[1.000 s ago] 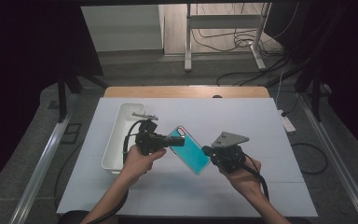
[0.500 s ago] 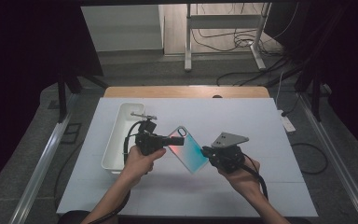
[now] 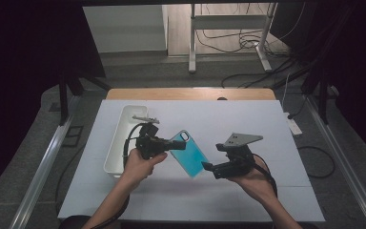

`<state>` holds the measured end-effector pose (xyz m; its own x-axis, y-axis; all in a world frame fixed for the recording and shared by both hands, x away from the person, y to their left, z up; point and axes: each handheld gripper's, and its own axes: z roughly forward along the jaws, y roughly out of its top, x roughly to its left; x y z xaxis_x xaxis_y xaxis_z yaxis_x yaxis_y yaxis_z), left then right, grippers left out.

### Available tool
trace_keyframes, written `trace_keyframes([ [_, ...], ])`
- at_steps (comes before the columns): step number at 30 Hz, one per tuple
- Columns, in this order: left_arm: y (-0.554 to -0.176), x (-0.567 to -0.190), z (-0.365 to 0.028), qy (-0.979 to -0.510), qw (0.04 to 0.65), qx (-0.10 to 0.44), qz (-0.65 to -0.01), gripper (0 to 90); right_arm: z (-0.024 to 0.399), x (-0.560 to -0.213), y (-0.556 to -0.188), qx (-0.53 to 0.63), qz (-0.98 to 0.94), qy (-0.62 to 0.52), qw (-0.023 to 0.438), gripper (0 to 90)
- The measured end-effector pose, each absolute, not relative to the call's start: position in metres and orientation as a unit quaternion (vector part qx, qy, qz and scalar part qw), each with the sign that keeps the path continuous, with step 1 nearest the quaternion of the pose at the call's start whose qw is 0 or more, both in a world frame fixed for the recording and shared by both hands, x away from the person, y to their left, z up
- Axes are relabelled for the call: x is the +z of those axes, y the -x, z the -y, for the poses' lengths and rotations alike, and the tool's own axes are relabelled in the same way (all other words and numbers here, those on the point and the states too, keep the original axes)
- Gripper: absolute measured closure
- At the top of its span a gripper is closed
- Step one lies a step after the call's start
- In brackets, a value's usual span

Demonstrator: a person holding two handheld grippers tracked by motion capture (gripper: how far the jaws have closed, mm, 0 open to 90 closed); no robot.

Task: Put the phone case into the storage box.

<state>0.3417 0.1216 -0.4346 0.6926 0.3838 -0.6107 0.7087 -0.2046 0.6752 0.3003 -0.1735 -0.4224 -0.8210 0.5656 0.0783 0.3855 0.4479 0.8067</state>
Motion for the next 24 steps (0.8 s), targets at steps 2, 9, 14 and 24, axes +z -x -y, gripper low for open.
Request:
trace_keyframes([
  [2,-0.341,-0.434,-0.122,-0.766,0.514,-0.154,-0.353,85.6,0.173,-0.424,-0.301,0.439,-0.847,-0.285,0.092,1.7],
  [9,-0.340,-0.431,-0.120,-0.782,0.507,-0.147,-0.331,85.6,0.175,-0.427,-0.304,0.446,-0.850,-0.272,0.061,0.0],
  [14,-0.339,-0.429,-0.119,-0.788,0.505,-0.146,-0.319,85.6,0.174,-0.428,-0.305,0.441,-0.857,-0.264,0.036,0.0],
  [24,-0.337,-0.424,-0.116,-0.799,0.508,-0.145,-0.288,85.6,0.168,-0.429,-0.305,0.443,-0.860,-0.252,0.016,1.3],
])
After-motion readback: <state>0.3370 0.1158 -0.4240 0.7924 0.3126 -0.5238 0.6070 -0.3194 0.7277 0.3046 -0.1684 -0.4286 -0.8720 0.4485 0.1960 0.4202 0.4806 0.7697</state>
